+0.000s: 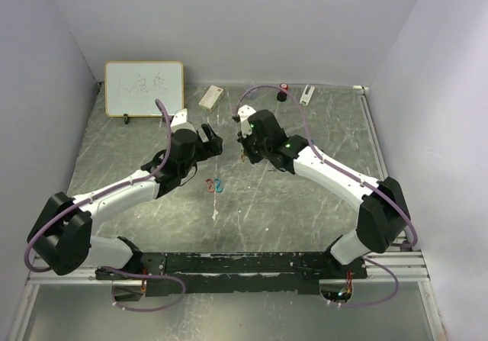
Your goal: Put the keys on the keyring
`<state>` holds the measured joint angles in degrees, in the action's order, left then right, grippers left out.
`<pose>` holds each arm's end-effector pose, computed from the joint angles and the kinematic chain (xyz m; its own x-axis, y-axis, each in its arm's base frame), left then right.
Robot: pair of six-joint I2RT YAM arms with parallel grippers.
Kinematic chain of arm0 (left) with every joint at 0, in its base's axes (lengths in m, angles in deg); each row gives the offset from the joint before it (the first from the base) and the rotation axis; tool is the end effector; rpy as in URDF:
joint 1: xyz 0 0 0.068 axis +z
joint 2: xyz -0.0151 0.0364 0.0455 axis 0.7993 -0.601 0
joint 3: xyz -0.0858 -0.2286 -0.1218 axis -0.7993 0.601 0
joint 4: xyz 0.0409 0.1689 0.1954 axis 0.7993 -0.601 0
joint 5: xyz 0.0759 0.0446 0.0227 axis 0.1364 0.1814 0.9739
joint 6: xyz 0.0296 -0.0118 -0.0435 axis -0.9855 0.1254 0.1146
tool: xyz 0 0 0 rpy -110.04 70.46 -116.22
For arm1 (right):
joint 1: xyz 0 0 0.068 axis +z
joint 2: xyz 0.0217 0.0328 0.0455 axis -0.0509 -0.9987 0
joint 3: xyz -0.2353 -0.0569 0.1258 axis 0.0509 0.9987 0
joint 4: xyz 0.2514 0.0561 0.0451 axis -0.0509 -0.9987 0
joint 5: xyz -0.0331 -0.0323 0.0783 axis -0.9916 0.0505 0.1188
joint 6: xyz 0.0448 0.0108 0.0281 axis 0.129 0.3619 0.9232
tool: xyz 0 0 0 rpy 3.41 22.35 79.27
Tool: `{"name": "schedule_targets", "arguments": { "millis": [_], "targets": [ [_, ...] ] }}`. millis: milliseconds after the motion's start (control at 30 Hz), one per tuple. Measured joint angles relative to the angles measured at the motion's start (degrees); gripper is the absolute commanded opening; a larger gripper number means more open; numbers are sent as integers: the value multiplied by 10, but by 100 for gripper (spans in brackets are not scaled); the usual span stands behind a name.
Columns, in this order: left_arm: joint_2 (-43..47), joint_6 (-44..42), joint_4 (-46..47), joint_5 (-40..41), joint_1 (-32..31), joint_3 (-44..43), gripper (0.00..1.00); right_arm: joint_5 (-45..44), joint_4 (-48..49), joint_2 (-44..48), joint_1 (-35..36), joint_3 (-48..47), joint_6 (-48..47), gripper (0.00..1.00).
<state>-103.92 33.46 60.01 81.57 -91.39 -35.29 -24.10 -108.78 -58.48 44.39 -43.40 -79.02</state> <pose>0.2419 -0.1741 0.2532 -0.4180 -0.4381 -0.7959 0.0418 0.8659 -0.4985 0.2562 0.2242 0.2846 -0.5015 -0.4156 -0.7588 -0.6264 0.7794 -0.0128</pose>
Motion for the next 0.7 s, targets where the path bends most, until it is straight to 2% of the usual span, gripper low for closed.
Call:
{"name": "schedule_targets", "arguments": {
  "millis": [200,533,700],
  "targets": [
    [4,0,-6,0,0,0,100,-20,-2,-7,-48,-3,33,0],
    [3,0,-2,-17,0,4,98,-15,43,-2,-231,79,91,0],
    [-13,0,1,-31,0,4,98,4,69,8,-297,125,110,0]
  ]
}}
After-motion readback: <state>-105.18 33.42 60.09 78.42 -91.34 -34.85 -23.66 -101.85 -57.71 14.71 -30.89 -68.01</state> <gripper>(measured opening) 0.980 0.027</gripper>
